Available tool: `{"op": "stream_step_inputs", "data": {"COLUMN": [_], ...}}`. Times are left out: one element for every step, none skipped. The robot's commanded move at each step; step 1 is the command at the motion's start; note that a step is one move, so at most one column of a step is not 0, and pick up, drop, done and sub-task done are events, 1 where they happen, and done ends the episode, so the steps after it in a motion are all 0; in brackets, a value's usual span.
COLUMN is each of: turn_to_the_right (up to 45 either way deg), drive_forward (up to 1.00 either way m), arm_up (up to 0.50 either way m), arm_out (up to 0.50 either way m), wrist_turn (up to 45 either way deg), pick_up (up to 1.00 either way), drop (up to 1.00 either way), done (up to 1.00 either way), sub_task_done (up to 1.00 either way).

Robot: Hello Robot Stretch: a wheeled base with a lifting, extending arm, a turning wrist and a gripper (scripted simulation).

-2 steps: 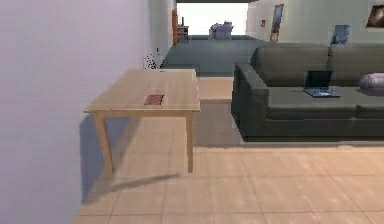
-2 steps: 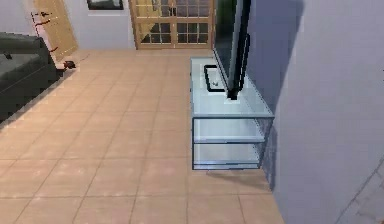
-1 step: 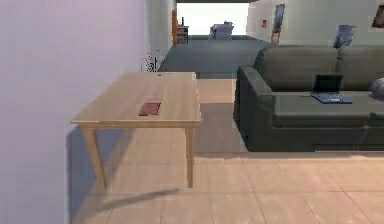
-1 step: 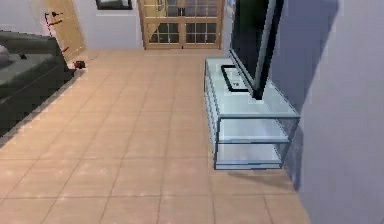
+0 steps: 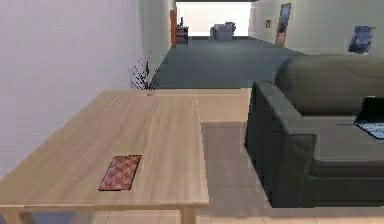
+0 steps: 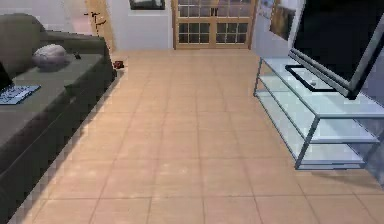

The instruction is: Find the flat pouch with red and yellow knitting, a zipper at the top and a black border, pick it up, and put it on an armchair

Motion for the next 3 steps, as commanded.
{"op": "stream_step_inputs", "data": {"turn_to_the_right": [-45.0, -45.0, -24.0], "drive_forward": [0.00, 0.00, 0.00], "arm_up": [0.00, 0.00, 0.00], "arm_out": [0.00, 0.00, 0.00], "wrist_turn": [0.0, 0.0, 0.0], "pick_up": [0.00, 0.00, 0.00], "drop": [0.00, 0.00, 0.00], "done": [0.00, 0.00, 0.00], "sub_task_done": [0.00, 0.00, 0.00]}}
